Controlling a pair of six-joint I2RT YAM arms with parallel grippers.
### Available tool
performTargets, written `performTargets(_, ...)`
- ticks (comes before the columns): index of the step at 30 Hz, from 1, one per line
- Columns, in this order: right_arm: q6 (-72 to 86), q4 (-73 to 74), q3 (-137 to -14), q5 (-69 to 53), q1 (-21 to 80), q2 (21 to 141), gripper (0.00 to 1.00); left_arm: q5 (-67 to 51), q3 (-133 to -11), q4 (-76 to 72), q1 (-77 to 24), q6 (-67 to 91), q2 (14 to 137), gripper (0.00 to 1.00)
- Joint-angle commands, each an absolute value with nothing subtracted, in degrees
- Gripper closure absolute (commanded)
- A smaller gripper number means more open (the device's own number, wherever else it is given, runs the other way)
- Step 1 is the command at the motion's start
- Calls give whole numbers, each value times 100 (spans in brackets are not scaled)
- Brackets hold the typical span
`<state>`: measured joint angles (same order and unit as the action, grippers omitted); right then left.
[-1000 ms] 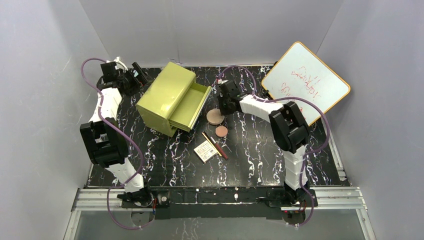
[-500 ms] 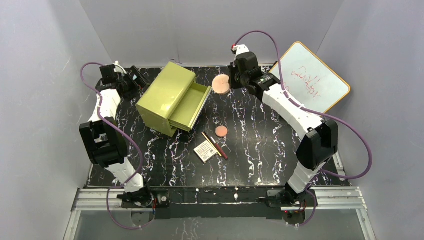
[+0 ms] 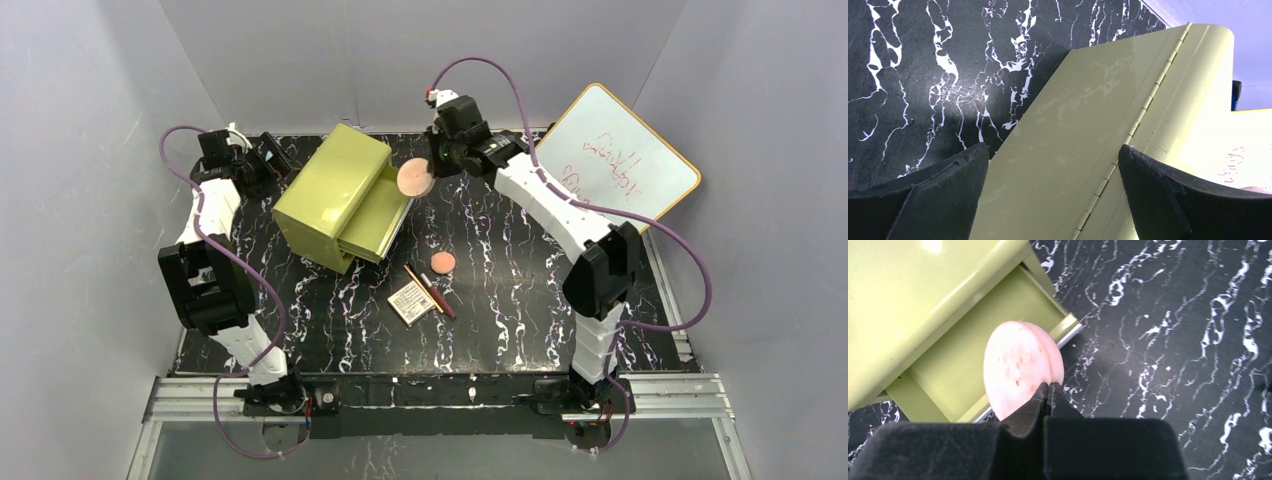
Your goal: Organize the makeup
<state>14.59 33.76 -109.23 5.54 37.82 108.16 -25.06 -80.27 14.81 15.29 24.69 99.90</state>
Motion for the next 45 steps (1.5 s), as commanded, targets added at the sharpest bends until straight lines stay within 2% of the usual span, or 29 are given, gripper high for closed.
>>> performTargets(1,1348,3900,-11733,514,4054,11185,99,-2555,-7923,1651,1641,2417,9924,1)
performTargets(7,1321,4299,-12395,535,4222,11704,99,-2608,-7904,1607,1708,2456,9902,1)
performTargets(30,1384,4461,-13418,259,4517,12844,98,-2811,-7900,1487,1856,2578,9935,1)
performTargets(34,1383,4443,-13560,171,4526,12952,88,-2856,-7886,1453,1888,2608,9948,1)
performTargets(38,1359,4395,-13575,76,4523,12956,70,-2883,-7880,1427,1907,2619,9963,1)
performTargets(42,1276,4366,-13580,219,4521,12830,62,-2905,-7866,1425,1910,2628,9961,1)
performTargets(45,1163,4378,-13578,434,4524,12667,61,-2912,-7860,1415,1916,2628,9947,1)
